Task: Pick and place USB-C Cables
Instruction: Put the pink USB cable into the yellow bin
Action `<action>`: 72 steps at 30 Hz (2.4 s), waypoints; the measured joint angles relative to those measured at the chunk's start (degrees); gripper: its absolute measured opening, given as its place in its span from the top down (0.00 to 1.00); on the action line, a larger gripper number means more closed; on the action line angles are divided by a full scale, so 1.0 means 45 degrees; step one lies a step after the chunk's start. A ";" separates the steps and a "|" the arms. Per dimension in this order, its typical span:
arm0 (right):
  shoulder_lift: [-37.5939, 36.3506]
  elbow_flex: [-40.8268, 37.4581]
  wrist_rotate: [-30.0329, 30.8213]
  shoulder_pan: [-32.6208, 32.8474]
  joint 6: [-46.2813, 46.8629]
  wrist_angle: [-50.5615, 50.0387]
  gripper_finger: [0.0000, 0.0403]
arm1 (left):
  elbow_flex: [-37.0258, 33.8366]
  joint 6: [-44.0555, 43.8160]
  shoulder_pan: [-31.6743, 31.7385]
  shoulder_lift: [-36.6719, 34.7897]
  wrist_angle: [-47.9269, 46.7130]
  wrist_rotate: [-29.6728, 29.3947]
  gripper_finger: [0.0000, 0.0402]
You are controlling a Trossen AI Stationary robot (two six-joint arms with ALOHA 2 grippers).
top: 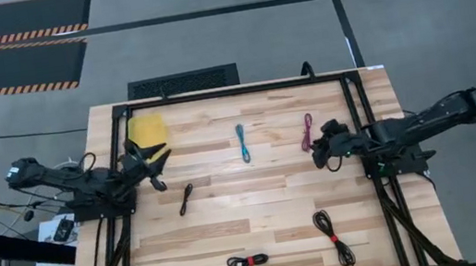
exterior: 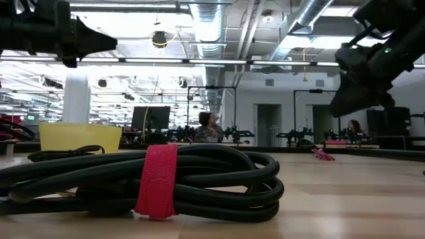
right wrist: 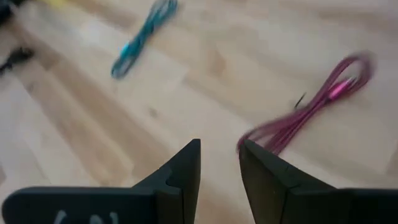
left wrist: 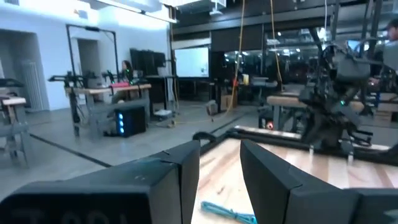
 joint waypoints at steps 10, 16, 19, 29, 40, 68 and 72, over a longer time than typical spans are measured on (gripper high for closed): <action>0.2423 0.0097 -0.0506 0.0417 0.0070 -0.0024 0.58 | 0.0013 0.0153 0.0000 -0.3259 -0.3132 -0.0064 0.73; 0.3450 0.0097 0.0982 -0.0967 0.0721 0.0508 0.42 | 0.0413 0.0115 0.0000 -0.3146 -0.3959 -0.0530 0.73; 0.4234 0.0097 0.0622 -0.1762 0.0668 0.1385 0.36 | 0.0426 0.0106 0.0000 -0.3147 -0.3966 -0.0664 0.73; 0.6746 0.0153 -0.0267 -0.2743 0.0462 0.2565 0.38 | 0.0437 -0.0756 0.0000 -0.3147 -0.5151 -0.0694 0.73; 0.6880 0.0100 -0.0227 -0.1895 -0.0538 0.2762 0.85 | 0.0437 -0.1161 0.0000 -0.3147 -0.5164 -0.1237 0.73; 0.7074 0.4171 -0.2345 -0.1229 -0.9995 1.1630 0.97 | -0.0111 -0.2144 0.0019 -0.2943 -0.2041 0.0767 0.52; 0.8440 0.5304 -0.2469 -0.1334 -1.0606 1.2458 0.96 | -0.0117 -0.1899 0.0024 -0.2943 -0.1355 0.1861 0.50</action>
